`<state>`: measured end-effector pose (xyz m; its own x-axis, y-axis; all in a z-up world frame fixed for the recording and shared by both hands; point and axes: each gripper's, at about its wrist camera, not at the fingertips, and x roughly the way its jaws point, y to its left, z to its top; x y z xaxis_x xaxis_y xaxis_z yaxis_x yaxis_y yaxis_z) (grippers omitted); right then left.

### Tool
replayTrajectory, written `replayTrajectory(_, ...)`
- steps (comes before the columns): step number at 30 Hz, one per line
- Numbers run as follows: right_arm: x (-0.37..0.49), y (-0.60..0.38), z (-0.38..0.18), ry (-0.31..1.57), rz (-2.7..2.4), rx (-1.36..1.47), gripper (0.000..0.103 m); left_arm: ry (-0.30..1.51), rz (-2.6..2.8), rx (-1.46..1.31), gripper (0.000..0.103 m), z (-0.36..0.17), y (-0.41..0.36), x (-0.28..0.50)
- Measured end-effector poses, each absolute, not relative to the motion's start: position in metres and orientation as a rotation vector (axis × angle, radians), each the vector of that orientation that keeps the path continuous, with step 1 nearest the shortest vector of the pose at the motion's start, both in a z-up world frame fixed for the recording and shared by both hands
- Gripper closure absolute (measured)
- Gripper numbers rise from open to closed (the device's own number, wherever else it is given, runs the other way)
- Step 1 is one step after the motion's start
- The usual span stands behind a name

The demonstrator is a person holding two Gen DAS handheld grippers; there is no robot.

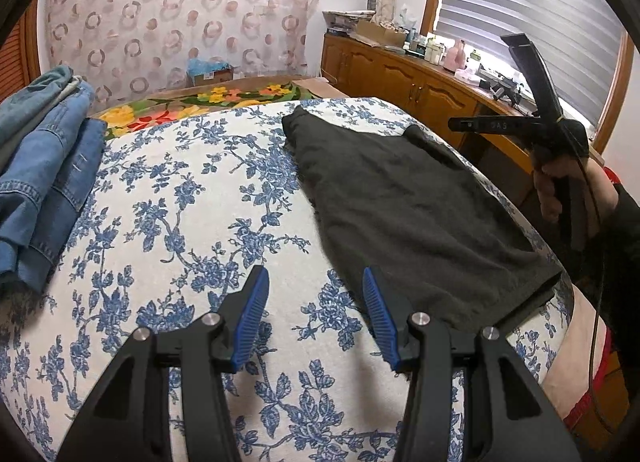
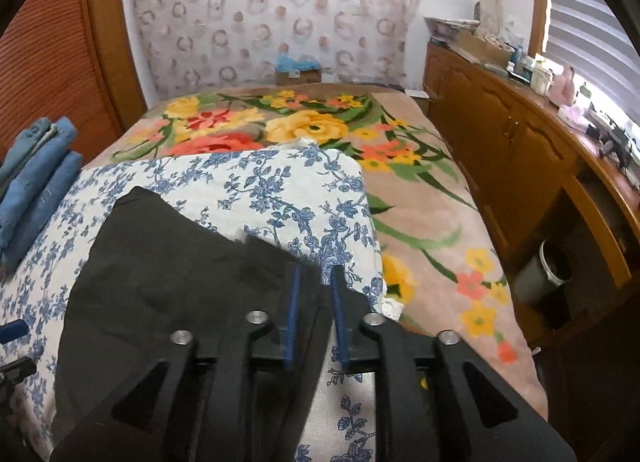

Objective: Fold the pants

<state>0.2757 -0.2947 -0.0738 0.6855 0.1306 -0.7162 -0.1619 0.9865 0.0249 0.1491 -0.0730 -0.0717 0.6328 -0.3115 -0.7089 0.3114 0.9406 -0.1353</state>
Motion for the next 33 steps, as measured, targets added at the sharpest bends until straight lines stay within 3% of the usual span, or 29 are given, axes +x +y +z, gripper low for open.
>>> replayTrajectory(3,0.273,-0.297,-0.074,0.787,0.163,-0.028,0.074,0.819,-0.362,0.007,0.055,-0.075,-0.078,0.149)
replayTrajectory(17,0.285,-0.277,-0.112,0.873,0.202,-0.114,0.074,0.871,-0.362,0.05,0.055,-0.097,-0.095,0.157)
replayTrajectory(19,0.282,-0.278,-0.113,0.857,0.208,-0.139,0.094,0.868,-0.353,0.071,0.055,-0.096,-0.098,0.156)
replayTrajectory(22,0.281,-0.286,-0.11,0.844,0.192,-0.127,0.101,0.866,-0.348,0.076,0.055,-0.097,-0.098,0.156)
replayTrajectory(33,0.276,-0.324,-0.091,0.772,0.084,0.007,0.101,0.863,-0.341,0.074,0.054,-0.098,-0.098,0.155)
